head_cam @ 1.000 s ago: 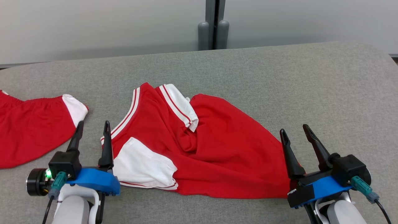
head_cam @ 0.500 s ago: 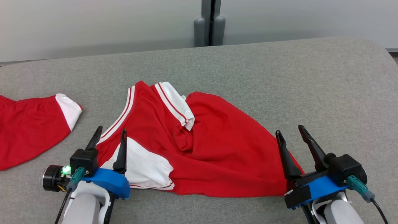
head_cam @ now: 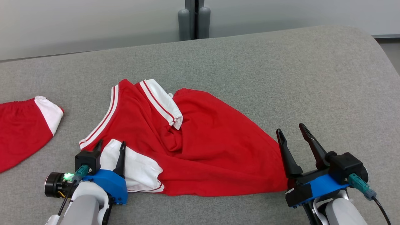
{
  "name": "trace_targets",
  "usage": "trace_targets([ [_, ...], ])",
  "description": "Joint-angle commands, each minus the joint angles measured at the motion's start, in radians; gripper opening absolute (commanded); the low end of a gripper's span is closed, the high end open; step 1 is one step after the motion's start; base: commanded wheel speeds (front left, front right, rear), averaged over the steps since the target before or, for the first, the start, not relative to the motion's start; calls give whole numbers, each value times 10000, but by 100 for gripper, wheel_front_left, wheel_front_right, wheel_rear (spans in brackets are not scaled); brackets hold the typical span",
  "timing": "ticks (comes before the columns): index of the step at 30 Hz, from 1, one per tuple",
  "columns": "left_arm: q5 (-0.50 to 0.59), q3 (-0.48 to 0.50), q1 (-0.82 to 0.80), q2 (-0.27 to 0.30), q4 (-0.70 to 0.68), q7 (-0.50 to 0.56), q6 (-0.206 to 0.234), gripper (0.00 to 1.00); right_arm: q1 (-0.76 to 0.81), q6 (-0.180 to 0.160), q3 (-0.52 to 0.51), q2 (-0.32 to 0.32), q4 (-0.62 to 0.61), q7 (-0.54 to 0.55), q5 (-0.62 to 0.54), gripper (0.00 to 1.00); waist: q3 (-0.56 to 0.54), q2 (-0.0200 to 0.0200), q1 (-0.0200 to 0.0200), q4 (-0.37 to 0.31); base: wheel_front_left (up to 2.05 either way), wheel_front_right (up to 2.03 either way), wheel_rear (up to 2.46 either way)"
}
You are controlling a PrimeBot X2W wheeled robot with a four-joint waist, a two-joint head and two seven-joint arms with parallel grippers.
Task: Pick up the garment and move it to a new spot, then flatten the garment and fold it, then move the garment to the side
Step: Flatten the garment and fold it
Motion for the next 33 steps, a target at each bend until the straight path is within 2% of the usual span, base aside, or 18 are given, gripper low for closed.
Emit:
trace_targets([
  [1,-67,14,-209,35,202,-29,-52,100,-124,3,-2,-63,-2,-37,48,100,30,0,0,-8,0,0,0],
  [7,-53,-279,-449,-123,895,-24,-78,100,-194,3,20,-76,19,-37,28,100,89,0,0,-48,0,0,0],
  [8,-62,-325,-467,-142,957,-12,-76,71,-190,3,11,-76,15,-37,22,100,85,0,0,-43,0,0,0],
  [9,-89,-360,-497,-149,993,-10,-78,26,-184,3,6,-79,12,-37,19,100,78,0,0,-37,0,0,0],
  [10,-100,-397,-527,-150,975,-4,-81,0,-176,3,3,-85,12,-37,19,100,70,0,0,-27,0,0,0],
  [19,-317,-101,128,-232,-509,-18,-60,0,112,3,-124,-77,68,-37,74,100,-302,0,0,297,0,0,0],
  [28,-209,-61,2047,-613,-3005,-18,-63,0,372,5,-206,13,102,-37,210,100,-668,0,0,995,0,0,0],
  [33,-197,108,3210,-903,-3882,-17,-63,0,530,3,-238,50,139,-37,185,100,-789,0,0,1335,0,0,0],
])
